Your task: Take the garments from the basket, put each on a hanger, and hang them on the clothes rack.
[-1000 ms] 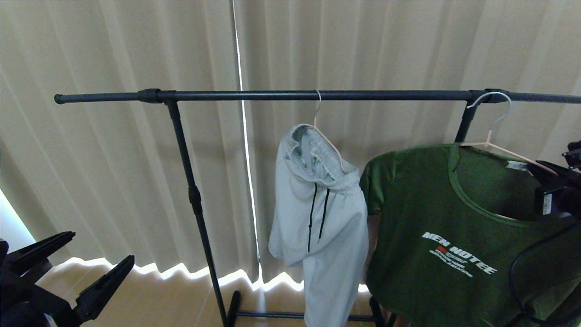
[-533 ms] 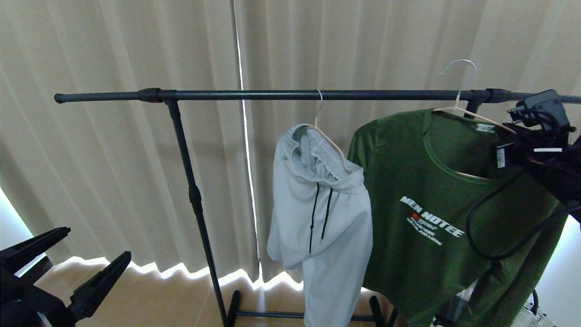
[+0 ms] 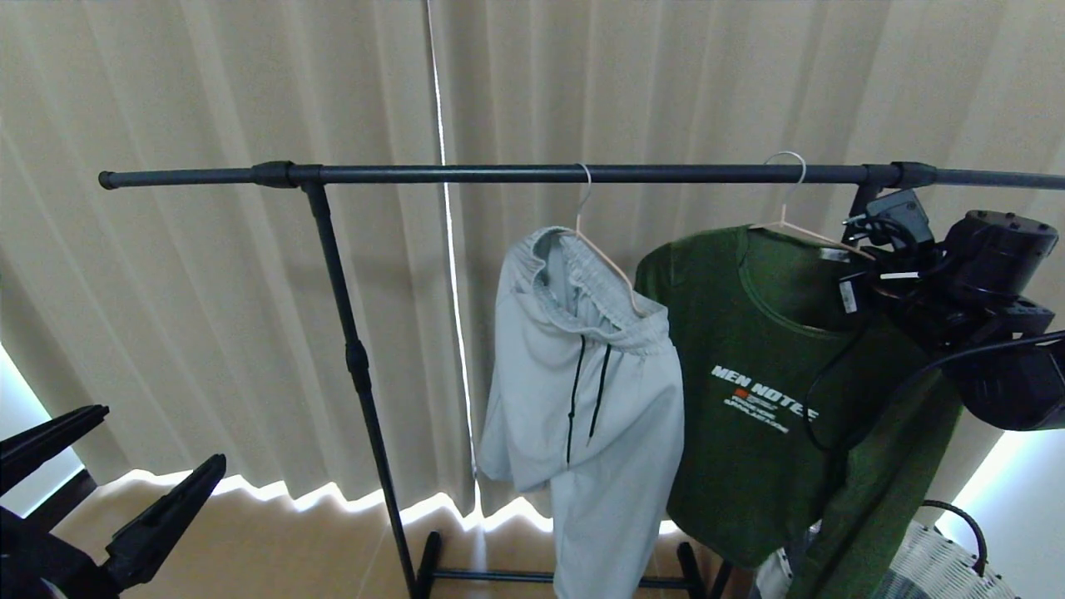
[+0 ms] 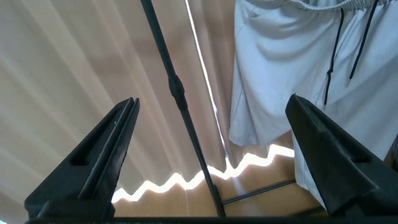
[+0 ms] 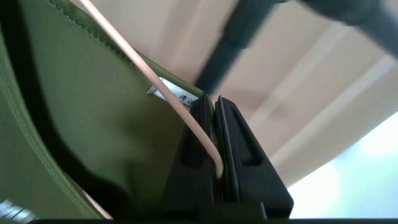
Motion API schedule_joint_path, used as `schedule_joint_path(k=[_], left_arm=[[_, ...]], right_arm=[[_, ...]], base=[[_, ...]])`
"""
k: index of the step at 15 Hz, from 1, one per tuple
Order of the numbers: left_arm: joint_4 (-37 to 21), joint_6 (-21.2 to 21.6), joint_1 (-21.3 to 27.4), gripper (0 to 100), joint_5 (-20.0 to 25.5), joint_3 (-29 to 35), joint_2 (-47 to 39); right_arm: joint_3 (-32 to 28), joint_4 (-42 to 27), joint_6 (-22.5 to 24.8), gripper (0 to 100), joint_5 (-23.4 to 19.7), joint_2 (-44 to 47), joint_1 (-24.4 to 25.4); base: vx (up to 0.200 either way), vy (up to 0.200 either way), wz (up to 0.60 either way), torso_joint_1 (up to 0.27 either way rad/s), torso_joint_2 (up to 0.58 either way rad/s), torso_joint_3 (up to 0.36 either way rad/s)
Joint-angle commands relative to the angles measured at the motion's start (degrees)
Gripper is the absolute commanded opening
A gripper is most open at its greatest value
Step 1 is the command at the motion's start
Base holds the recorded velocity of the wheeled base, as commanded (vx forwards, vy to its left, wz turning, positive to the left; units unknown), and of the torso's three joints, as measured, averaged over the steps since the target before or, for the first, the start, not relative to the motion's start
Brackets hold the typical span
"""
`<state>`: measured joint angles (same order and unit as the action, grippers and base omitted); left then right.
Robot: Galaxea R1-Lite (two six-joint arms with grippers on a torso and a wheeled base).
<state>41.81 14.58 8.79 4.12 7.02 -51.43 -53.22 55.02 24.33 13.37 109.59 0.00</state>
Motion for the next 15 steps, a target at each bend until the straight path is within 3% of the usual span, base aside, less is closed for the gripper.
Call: schedule_joint_path(k=[1,9,10,13,15], left_arm=[[0.0,0.0,0.1,100,0.0,-0.1,0.3],[-0.1,-0.1,0.0,100,-0.2,-1.0,1.6],[-0.1,-0.1,-0.1,100,-0.3,-1.0,1.7],[-0.1,-0.1,-0.1,100,-0.3,-0.9,1.7],[-0.2,-0.3,-0.2,100,-0.3,-1.2,1.8]], right_arm=[[0.1,0.1,0.0,0,0.0,1.1,0.9],[3.1,0.9,-0.2,0,-0.3,-0.5,2.7],[3.5,0.8,-0.3,100,-0.4,-1.0,3.0],[5.6,1.8,-1.4,100,-1.1,-1.8,3.1],[8.0,6.0,-3.3,100,-1.2,-1.1,4.2]], base=[[0.0,0.0,0.0,0.0,0.0,0.0],[0.0,0.0,0.0,0.0,0.0,0.0],[0.0,0.0,0.0,0.0,0.0,0.0],[0.0,0.0,0.0,0.0,0.0,0.0],[0.0,0.0,0.0,0.0,0.0,0.0]])
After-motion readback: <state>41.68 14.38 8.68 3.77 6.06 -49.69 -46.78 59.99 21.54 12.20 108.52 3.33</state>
